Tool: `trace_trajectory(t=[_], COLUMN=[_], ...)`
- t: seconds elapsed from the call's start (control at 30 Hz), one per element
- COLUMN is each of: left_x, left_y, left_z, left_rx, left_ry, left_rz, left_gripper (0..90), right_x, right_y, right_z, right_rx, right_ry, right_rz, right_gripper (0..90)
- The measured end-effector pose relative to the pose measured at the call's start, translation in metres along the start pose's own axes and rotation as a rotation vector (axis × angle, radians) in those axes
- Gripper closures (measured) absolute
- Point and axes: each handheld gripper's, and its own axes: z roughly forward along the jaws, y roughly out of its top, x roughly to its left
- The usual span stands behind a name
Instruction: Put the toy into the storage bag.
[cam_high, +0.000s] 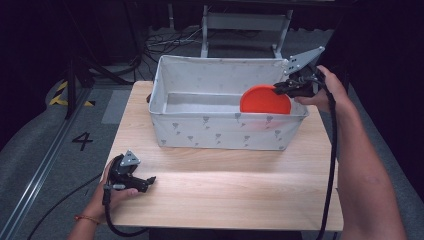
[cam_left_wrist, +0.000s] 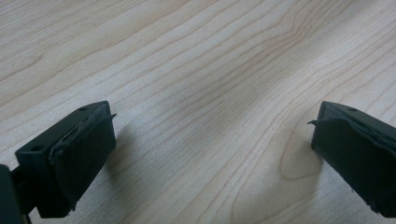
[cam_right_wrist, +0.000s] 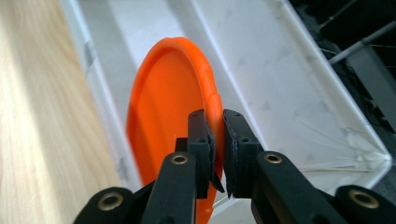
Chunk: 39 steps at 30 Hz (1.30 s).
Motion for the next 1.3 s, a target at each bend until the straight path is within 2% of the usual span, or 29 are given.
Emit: trace_trajectory(t=[0.17, 0.37, 0.4, 0.5, 0.67, 0.73, 1.1, 1.3], left_x=[0.0, 0.0, 0.0, 0.0, 0.0, 0.0, 0.0, 0.0], left_y=[0.0, 0.0, 0.0, 0.0, 0.0, 0.0, 0.0, 0.0], left_z=[0.0, 0.0, 0.0, 0.0, 0.0, 0.0, 0.0, 0.0], left_rx=[0.0, 0.001, 0.001, 0.001, 0.001, 0.001, 0.001, 0.001], left_ry=[-0.001, -0.004, -0.004, -0.004, -0.005, -0.004, -0.004, -0.004], left_rz=[0.001, -0.005, -0.005, -0.005, -0.004, -0.005, -0.004, -0.004], left_gripper=[0.1, 0.1, 0.1, 0.1, 0.1, 0.1, 0.1, 0.1], right_x=[0.011, 0.014, 0.014, 0.011, 0.008, 0.006, -0.001, 0.003], right_y=[0.002, 0.003, 0.003, 0.003, 0.002, 0.001, 0.001, 0.005], right_z=[0.005, 0.013, 0.017, 0.025, 0.034, 0.039, 0.059, 0.068], right_rx=[0.053, 0.111, 0.139, 0.186, 0.227, 0.26, 0.362, 0.385], right_ry=[0.03, 0.072, 0.098, 0.139, 0.185, 0.214, 0.199, 0.228], right_rz=[-0.059, -0.094, -0.106, -0.111, -0.113, -0.105, -0.074, -0.103], right_gripper=[82.3, 82.2, 82.2, 82.2, 82.0, 82.0, 81.9, 81.7])
